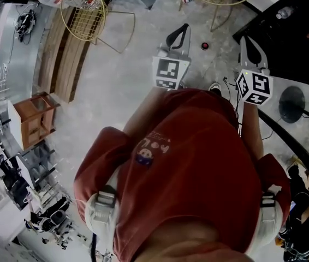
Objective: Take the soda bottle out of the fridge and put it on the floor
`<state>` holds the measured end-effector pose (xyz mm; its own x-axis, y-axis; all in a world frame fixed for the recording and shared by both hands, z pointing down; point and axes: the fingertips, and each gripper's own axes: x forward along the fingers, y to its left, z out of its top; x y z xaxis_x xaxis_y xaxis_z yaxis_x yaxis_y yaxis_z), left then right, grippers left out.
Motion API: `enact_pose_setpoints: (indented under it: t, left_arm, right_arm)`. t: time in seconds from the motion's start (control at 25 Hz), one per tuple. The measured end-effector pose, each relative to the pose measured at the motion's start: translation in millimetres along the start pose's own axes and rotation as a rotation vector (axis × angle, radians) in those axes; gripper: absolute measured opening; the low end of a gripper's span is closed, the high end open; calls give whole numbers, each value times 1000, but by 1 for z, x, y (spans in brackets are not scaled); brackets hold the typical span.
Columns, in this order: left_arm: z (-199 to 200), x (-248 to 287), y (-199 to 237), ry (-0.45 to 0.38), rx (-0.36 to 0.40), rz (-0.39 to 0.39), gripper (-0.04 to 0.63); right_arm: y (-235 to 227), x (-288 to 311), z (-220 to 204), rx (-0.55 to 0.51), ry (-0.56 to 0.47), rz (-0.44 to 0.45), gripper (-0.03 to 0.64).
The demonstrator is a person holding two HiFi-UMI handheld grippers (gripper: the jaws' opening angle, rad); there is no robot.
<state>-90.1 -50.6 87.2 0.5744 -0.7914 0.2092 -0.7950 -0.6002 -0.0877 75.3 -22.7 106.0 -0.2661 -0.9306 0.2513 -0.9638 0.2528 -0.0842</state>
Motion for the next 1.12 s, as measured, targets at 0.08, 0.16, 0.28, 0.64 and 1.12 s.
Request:
enact_pose_setpoints:
  t: [0.08,0.16,0.28,0.64,1.12]
  left_arm:
    - [0,-3,3,-1,3,11,-2]
    - [1,-6,8,-1,2,20,-2]
    - [3,-14,15,-1,0,31,-2]
    - [5,-22,20,-15,-3,47,-2]
    - [5,-29,19,-19,-15,55,-2]
  right_arm:
    - [3,3,0,-4,-1,9,0]
    - [6,5,1,-4,-2,14,0]
    - [15,4,6,-3,-4,17,0]
    - [21,1,6,-14,-1,21,0]
    - [24,-4,4,-15,5,19,0]
